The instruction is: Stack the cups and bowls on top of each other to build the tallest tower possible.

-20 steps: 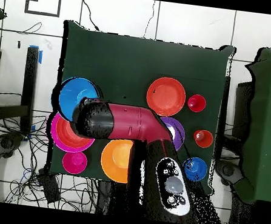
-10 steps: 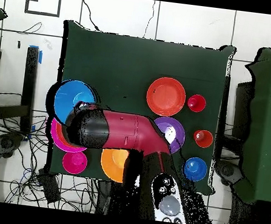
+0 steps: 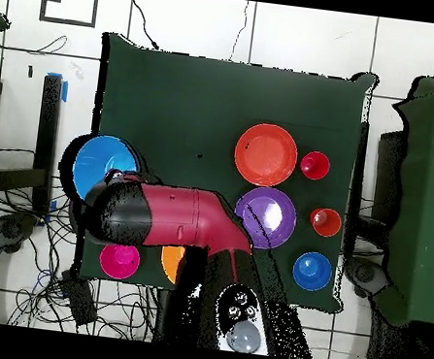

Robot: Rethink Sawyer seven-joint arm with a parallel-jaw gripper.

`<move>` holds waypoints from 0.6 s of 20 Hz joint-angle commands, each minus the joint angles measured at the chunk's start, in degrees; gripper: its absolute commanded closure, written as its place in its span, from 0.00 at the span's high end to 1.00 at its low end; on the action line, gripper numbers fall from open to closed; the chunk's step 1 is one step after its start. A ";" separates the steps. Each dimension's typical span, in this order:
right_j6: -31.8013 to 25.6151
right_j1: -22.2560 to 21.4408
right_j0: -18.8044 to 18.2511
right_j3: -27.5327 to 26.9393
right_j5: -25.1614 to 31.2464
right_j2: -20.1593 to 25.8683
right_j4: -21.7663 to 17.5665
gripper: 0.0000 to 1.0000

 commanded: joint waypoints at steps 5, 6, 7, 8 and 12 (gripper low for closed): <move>13.07 12.97 4.61 -2.73 -11.39 -5.27 1.47 0.00; 13.38 14.32 5.12 -3.53 -12.71 -5.80 1.73 0.00; 13.52 15.31 5.52 -4.16 -13.65 -6.27 2.00 0.00; 13.66 16.29 5.91 -4.78 -14.59 -6.73 2.26 0.00; 12.89 20.25 6.47 -7.41 -17.78 -7.88 3.37 0.00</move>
